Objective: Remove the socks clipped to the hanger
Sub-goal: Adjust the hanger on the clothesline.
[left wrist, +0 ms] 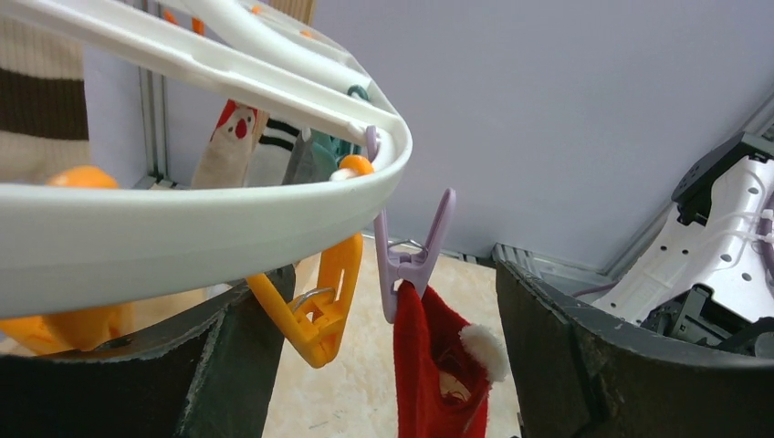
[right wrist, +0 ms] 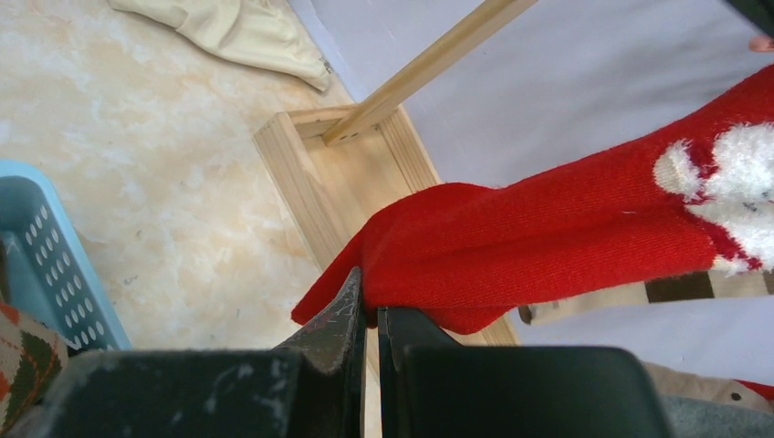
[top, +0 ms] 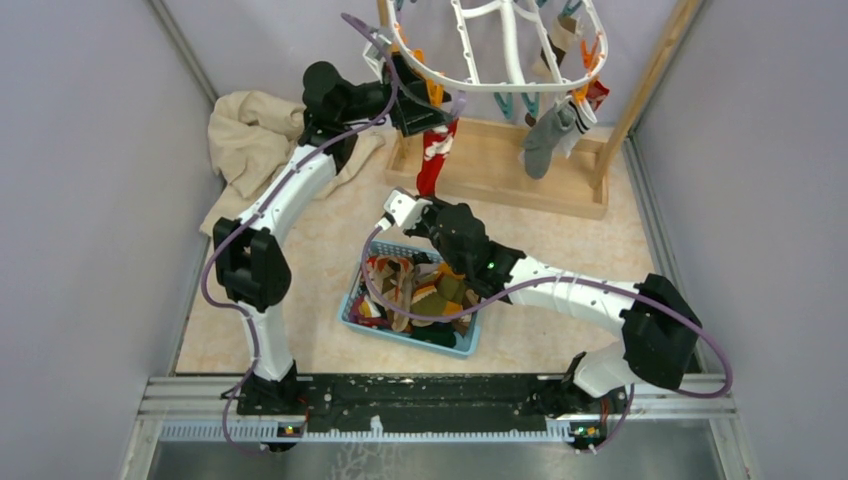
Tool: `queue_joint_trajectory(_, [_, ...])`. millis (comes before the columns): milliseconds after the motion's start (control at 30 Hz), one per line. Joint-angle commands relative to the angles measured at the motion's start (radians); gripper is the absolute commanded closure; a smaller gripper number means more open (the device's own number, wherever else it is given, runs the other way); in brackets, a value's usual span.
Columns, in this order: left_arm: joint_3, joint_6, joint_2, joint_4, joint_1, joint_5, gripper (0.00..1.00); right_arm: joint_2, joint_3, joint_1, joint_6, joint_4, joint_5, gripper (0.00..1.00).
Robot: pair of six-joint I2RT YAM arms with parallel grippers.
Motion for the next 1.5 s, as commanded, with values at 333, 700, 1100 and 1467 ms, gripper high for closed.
queue_joint_trajectory(333, [0.144, 0.095, 0.034, -0.091, -0.026, -0.078, 0.14, 0.003, 0.031, 0.015, 0.007, 0.011, -0.013, 1.0])
queue_joint_trajectory(700, [0.239, 0.271, 0.073, -0.318, -0.07, -0.146, 0.14, 0.002, 0.035, 0.014, 0.003, 0.003, -0.011, 1.0])
queue_joint_trajectory(1100, [0.085, 0.332, -0.045, -0.429, -0.034, -0.242, 0.12, -0.044, 0.011, 0.015, 0.092, -0.031, 0.014, 0.69])
queue_joint_trajectory(1467, [-0.01, 0.408, -0.235, -0.682, 0.0, -0.44, 0.12, -0.303, 0.229, -0.196, 0.55, -0.332, -0.097, 0.04])
